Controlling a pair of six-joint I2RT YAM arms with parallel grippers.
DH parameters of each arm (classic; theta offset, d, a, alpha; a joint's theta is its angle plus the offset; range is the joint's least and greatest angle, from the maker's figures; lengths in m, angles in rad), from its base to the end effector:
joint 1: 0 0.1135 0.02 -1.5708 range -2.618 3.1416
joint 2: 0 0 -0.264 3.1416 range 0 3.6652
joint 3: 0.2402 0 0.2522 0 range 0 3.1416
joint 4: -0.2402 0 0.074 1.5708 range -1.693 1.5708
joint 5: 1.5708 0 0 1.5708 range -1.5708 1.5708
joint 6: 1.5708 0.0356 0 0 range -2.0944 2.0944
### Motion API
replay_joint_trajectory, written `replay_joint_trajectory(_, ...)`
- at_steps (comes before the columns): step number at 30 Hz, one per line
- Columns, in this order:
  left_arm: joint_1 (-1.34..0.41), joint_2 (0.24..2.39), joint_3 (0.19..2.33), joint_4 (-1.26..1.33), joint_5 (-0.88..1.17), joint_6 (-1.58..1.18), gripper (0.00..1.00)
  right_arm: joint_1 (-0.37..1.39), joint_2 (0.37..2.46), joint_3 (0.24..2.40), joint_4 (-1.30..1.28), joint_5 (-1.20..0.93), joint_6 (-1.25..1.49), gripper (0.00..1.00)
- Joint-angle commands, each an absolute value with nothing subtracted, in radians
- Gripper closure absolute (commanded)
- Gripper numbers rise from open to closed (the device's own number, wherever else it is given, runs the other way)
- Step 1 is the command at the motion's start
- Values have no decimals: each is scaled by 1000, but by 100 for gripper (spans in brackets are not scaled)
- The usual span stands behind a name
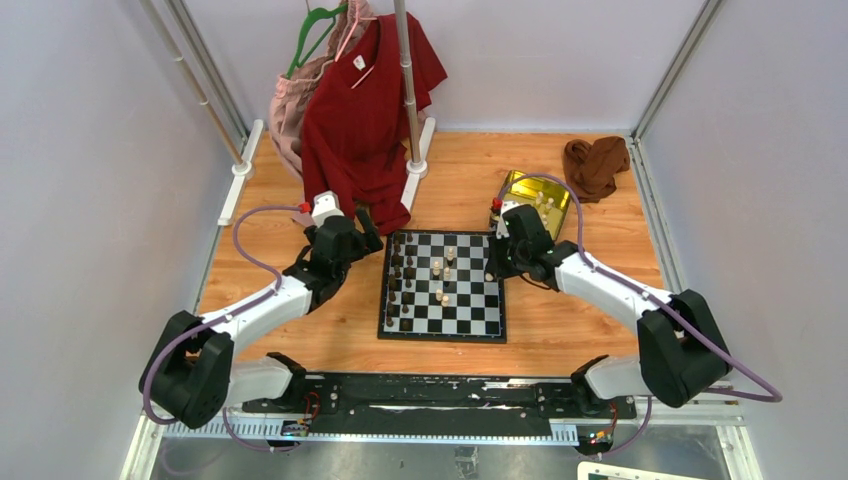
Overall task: Set up the chess pieces on the board
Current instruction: Place the chess piece on the chessboard.
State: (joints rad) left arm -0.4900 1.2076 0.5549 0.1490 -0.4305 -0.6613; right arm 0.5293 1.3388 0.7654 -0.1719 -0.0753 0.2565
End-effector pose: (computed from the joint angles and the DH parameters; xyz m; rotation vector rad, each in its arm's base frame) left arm 0.2279 -0.1047 0.2078 -0.4326 1.9896 -0.2790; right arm 0.2387 0.1427 0.2137 -0.3599 2.3358 0.4784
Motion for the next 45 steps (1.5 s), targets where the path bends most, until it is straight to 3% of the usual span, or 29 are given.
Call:
replay_joint_trajectory(1, -483, 1221, 545, 185, -448, -651, 0, 511, 1363, 782, -174, -84, 270, 100)
replay_joint_trajectory(13, -483, 1224, 540, 189, -446, -654, 0, 511, 1368, 775, -182, -83, 274, 100)
replay_joint_trajectory(21, -483, 1223, 538, 189, -441, -656, 0, 511, 1359, 772, -205, -71, 274, 75)
replay_joint_trajectory(39, -483, 1227, 548, 188, -434, -658, 0, 516, 1311, 808, -232, -72, 240, 57)
replay_joint_trajectory(45, -483, 1217, 549, 187, -437, -657, 0, 544, 1291, 852, -261, -55, 218, 56)
